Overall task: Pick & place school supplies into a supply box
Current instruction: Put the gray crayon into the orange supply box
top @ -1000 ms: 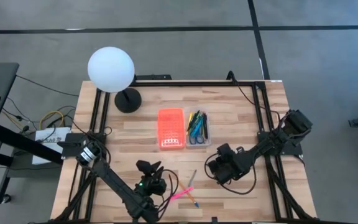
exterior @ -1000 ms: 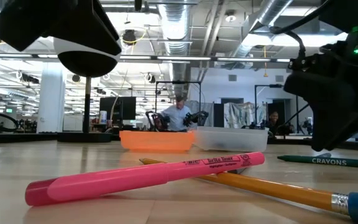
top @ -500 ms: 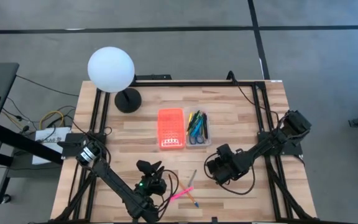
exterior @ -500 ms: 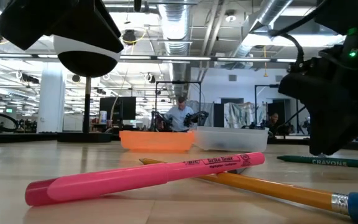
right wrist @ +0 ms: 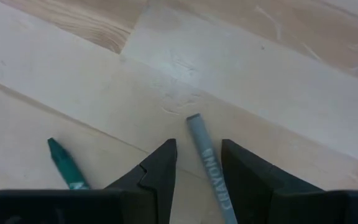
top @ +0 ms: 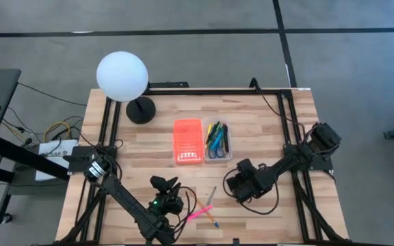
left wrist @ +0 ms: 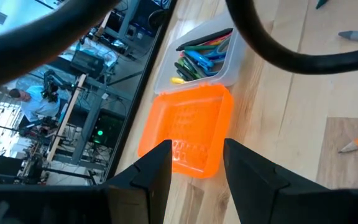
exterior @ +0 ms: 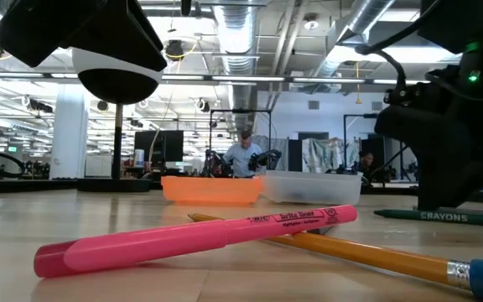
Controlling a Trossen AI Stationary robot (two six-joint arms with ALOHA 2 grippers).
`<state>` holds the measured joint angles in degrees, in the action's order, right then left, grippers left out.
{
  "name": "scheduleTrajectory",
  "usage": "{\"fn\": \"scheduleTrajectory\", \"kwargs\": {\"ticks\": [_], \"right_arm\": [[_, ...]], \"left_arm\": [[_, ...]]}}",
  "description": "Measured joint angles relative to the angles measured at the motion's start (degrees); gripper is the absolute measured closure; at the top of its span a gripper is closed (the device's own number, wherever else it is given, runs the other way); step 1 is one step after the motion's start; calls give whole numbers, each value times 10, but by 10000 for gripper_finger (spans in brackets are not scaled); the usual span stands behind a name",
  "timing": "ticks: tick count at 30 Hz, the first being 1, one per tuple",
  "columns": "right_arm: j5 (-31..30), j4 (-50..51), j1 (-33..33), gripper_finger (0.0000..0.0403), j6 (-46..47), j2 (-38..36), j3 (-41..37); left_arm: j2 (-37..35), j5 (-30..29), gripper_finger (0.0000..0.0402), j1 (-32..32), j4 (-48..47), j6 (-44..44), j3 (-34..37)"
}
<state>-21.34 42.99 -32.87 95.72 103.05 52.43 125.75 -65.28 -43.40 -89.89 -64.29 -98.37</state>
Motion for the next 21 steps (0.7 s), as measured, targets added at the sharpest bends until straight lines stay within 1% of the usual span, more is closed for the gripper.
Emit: {"fn": "scheduleTrajectory", "kwargs": {"ticks": [3,8,11,16,21], "right_arm": [[12,6,-3,282,-34,-9,6],[59,30,-1,282,-97,-11,21],[74,31,6,282,-133,-11,22],[112,34,22,282,-166,-12,23],[137,46,38,284,-206,-12,24]], "left_arm": [[0,0,262,0,0,0,0],[0,0,262,0,3,0,0],[0,1,262,0,4,0,0],[0,2,262,0,8,0,0],[0,5,262,0,9,0,0]]}}
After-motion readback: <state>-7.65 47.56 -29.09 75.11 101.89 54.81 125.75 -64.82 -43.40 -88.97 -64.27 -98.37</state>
